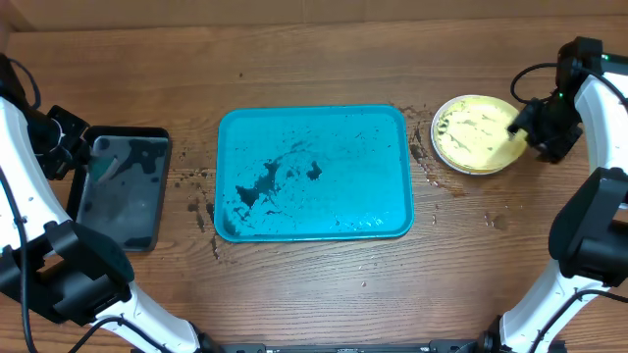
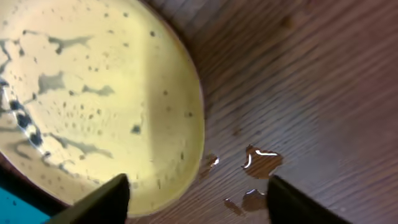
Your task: Clean dirty plates on tray and stack at the side
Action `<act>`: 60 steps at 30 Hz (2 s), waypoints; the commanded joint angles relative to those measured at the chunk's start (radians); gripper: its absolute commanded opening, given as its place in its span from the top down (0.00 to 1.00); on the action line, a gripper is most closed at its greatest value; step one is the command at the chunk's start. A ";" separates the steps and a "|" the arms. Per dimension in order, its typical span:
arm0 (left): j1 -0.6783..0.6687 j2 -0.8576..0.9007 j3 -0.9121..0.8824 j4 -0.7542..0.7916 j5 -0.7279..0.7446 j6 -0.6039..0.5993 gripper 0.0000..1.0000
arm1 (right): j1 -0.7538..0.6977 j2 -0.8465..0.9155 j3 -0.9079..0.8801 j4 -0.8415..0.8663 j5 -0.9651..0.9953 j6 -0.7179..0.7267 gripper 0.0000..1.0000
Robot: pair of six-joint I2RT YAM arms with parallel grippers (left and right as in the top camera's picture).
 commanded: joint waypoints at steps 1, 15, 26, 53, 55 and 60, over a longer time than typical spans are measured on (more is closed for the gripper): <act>-0.012 0.004 -0.003 0.006 0.006 0.005 0.96 | 0.025 -0.018 -0.003 0.012 -0.134 -0.079 0.19; -0.032 0.013 -0.144 0.154 -0.016 0.016 0.96 | 0.290 -0.084 -0.001 0.005 -0.315 -0.096 0.05; -0.019 0.062 -0.345 0.382 -0.023 0.016 0.96 | 0.573 -0.190 0.000 0.020 -0.313 -0.047 0.00; 0.035 0.246 -0.285 0.367 -0.026 0.020 0.27 | 0.690 -0.589 0.000 -0.048 -0.283 -0.005 0.00; 0.050 0.246 -0.235 0.311 -0.022 0.020 0.26 | 0.690 -0.635 0.000 -0.048 -0.278 -0.004 0.00; 0.088 0.239 -0.069 0.150 0.072 0.042 0.27 | 0.690 -0.739 0.000 -0.069 -0.202 0.032 0.00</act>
